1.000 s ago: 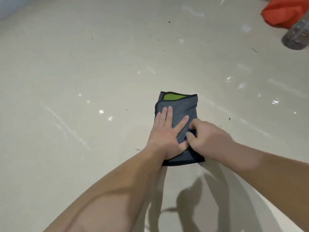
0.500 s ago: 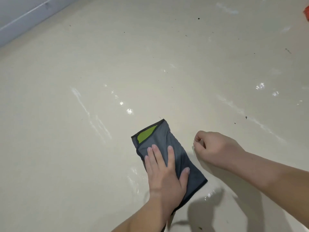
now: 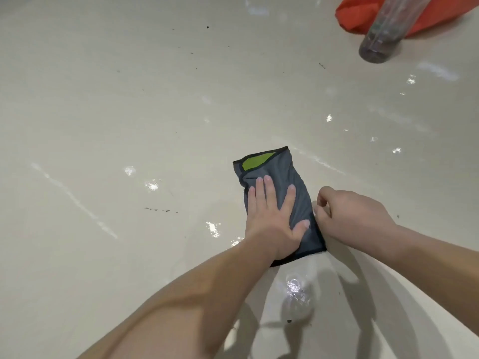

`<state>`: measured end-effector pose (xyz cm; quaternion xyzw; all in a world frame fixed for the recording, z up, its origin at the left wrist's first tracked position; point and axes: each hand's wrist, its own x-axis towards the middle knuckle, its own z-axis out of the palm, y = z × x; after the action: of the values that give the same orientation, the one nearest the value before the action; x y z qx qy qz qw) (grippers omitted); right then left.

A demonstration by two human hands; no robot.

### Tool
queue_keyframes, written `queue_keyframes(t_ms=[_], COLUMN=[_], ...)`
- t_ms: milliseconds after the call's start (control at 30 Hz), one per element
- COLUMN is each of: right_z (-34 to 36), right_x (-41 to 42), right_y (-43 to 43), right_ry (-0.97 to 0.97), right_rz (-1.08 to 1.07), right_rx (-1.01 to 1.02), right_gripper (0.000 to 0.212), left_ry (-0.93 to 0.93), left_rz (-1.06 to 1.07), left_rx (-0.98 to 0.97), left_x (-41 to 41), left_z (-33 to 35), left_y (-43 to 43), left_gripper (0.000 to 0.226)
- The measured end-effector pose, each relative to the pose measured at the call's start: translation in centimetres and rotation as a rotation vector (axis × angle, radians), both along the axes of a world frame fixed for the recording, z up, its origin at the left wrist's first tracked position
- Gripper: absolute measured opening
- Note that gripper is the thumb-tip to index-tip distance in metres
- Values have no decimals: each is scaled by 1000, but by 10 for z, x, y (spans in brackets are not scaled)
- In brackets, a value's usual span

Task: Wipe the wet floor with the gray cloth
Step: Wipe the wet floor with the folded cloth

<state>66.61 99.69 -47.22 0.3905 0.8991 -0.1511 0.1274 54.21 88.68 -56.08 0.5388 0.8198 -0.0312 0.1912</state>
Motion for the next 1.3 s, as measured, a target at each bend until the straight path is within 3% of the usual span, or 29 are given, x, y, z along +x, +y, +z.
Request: queue_keyframes(t_ms=[233,300,367,500,800,1000,1300], right_z=[18,18,14,-1,-79,-78,-74], right_x=[59,66,66,53,31,58,165], right_y=[13,12,5,-20,-67,0,132], right_ry=[-169,-129,-43,76,1,21,2], right_rz=[155,196,236,289,174,125,-208], right_rx=[-139,-173,-209,-339,-230,-219,-171], right_gripper=[15,28,45,78,105,107,110], left_ry=[-120,-161,-76,-9,123,300,51], left_rz=[-425,-449,-464,-446,-446,-377,-196], left_rx=[-49,-18,2,-123,-431,-544,-139], left_x=[50,33,18,9,28,57,153], left_z=[18,30,47,82,141,117,73], left_y=[-20,-15,-20,-50,-46,27,109], left_gripper=[81,78,81,84,80,71,54])
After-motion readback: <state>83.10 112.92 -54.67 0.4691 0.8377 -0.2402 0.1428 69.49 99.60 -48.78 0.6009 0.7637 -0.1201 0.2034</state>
